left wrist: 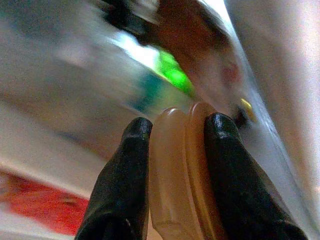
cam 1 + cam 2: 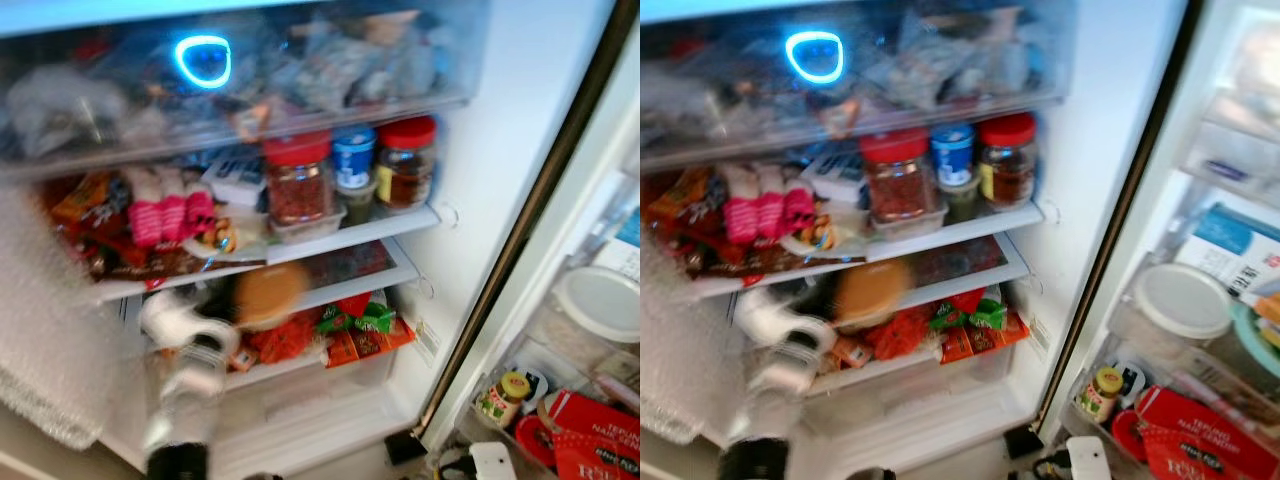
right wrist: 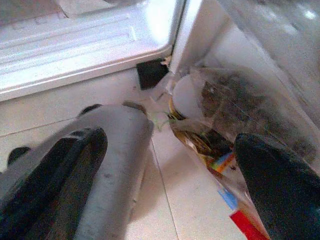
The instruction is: Restocking fridge
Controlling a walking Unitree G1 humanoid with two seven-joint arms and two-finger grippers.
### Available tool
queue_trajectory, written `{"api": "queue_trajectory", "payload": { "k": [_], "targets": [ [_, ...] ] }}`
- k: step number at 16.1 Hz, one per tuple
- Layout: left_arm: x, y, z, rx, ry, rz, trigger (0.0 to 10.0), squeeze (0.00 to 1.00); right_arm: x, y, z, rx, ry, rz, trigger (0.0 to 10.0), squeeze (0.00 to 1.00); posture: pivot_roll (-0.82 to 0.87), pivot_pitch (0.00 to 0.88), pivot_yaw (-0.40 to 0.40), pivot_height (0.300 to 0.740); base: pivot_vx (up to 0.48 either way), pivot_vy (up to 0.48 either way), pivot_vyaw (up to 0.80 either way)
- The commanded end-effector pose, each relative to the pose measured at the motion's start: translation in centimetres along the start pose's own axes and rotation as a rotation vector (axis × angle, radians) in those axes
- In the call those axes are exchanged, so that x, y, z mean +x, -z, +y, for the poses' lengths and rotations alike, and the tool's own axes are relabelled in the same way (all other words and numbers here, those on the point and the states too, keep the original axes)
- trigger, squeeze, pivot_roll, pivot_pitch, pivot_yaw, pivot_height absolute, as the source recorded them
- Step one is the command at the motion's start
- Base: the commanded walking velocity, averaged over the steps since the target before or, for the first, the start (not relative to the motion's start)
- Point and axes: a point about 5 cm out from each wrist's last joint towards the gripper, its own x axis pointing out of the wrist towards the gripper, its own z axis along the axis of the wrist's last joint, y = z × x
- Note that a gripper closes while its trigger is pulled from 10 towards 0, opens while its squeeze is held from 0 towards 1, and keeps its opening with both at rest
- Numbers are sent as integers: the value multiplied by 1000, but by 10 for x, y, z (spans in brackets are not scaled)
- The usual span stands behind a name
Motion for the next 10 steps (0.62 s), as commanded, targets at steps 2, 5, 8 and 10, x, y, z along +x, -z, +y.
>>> {"api": "queue_trajectory", "payload": {
  "k": [2,5,8,10],
  "targets": [
    [6,-4,-1,-65,-32,-57,10000,0,-3,15,-2,14,11,56,10000,0,-65,0,13,643,0,0,0],
    [13,-16,4,-29,-54,-117,10000,0,-3,15,-4,5,11,55,10000,0,-69,0,-1,643,0,0,0],
    [23,-23,10,-14,-90,-139,10000,0,-4,14,-7,-7,11,49,10000,0,-98,18,-18,643,0,0,0],
    [30,-20,10,41,-91,-127,10000,0,-5,16,-9,-7,14,48,10000,0,-112,32,-16,643,0,0,0]
  ]
}}
